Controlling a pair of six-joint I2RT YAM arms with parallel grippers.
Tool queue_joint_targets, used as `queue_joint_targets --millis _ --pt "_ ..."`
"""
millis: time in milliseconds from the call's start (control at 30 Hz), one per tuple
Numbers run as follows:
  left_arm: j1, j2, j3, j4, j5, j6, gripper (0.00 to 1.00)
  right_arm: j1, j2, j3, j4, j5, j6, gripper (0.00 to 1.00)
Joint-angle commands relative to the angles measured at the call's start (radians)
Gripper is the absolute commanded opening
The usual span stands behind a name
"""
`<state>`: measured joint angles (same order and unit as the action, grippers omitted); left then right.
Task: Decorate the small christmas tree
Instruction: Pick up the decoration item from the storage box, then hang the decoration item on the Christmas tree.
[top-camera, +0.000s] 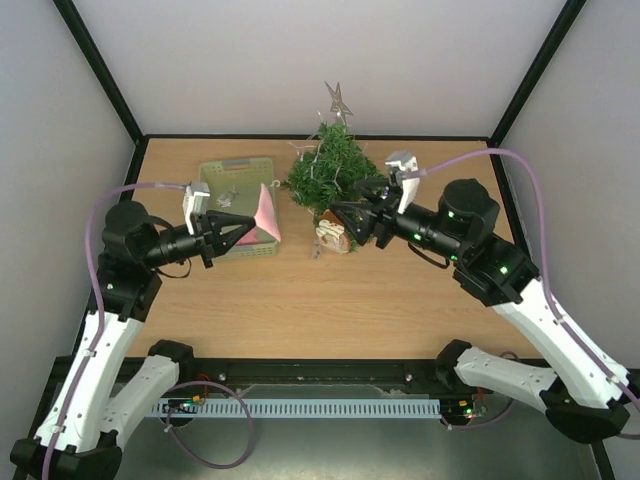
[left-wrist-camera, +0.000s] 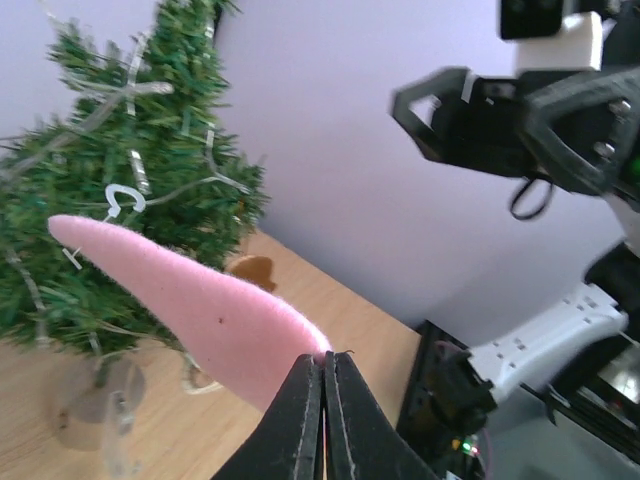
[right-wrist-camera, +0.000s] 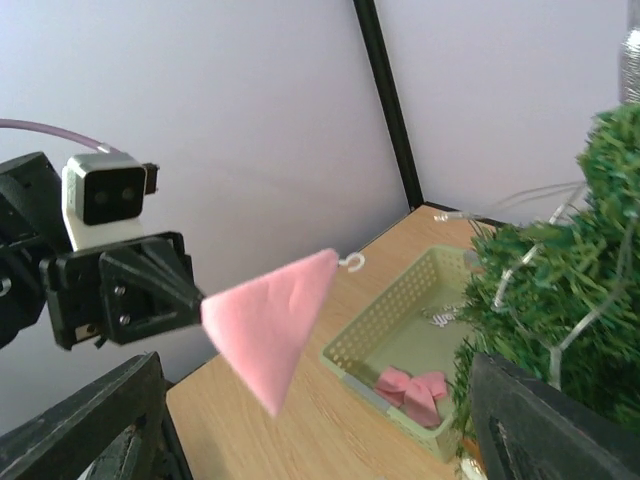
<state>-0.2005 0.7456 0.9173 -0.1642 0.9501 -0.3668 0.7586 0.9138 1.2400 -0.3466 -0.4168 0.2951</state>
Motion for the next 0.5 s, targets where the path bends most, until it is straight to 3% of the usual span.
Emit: queue_joint_targets --millis 0,133,267,367,467 --pt "-0.013 -0.029 -0.057 0.153 0.125 -0.038 0.02 0.021 0.062 0.056 0.047 -0.058 -0.024 0.80" --pt "-0.035 -0.038 -0.094 0.248 0.164 -0.096 0.02 0.152 0.074 -0.002 0.151 -0.036 -0.112 0.81" --pt "-0.083 -0.024 -0.075 0.189 0.188 0.025 0.02 0.242 0.146 0.037 0.124 0.075 -0.244 0.81" --pt "-0.100 -0.012 -0.072 0.180 0.178 0.042 0.02 0.261 0.169 0.031 0.117 0.190 -0.216 0.81" --pt "-0.108 -0.008 -0.073 0.195 0.170 0.049 0.03 0.280 0.137 -0.034 0.166 0.135 -0.206 0.81"
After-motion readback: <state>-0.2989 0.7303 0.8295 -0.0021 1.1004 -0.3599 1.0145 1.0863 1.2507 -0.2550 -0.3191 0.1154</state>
